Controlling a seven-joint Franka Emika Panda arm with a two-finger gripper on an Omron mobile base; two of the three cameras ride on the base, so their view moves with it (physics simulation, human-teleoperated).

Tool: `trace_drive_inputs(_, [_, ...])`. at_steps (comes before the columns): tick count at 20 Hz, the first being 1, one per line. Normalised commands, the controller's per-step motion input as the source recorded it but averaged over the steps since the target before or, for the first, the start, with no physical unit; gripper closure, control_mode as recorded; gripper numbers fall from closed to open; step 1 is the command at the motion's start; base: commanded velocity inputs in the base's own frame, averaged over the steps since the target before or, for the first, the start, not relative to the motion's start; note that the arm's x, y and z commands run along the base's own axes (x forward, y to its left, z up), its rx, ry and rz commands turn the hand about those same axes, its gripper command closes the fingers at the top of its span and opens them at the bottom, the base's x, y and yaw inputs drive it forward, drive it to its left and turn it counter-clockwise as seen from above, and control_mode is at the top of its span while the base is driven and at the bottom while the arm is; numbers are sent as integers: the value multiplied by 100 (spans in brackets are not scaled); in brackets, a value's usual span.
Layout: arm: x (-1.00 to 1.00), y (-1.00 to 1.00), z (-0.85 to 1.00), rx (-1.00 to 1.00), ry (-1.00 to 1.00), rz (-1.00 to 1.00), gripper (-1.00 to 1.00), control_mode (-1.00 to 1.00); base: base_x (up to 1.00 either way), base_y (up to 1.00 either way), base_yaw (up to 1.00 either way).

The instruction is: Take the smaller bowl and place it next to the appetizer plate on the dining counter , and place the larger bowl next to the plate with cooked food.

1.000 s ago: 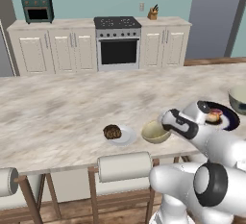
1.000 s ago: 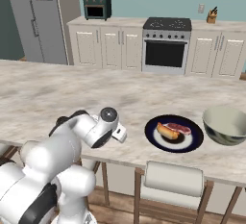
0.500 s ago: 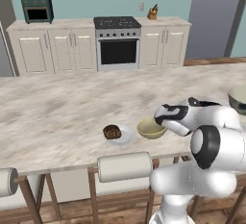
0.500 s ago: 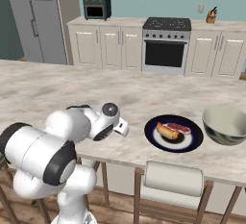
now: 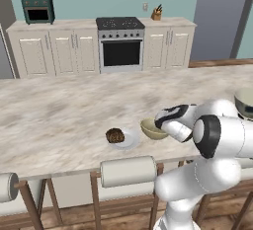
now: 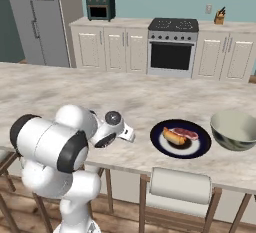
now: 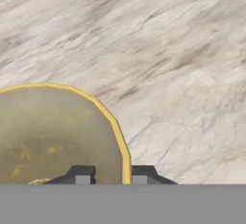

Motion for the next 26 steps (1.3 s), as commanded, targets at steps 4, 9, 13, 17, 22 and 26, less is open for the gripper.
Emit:
trace_drive_inputs(4, [-72,-16,100,0,0,4,-100,-100,0,0,0])
trace_drive_inputs(9, [-18,-27,100,0,0,4,-100,-100,0,0,0])
trace_drive_inputs(13, [-37,-20,100,-1,0,7,-100,-100,0,0,0])
trace_drive_inputs(17, [-97,0,100,0,1,13,-100,-100,0,0,0])
trace_drive_inputs(22, [-100,1,100,0,8,10,-100,-100,0,0,0])
trace_drive_inputs(26, [-100,0,100,0,9,6,-100,-100,0,0,0])
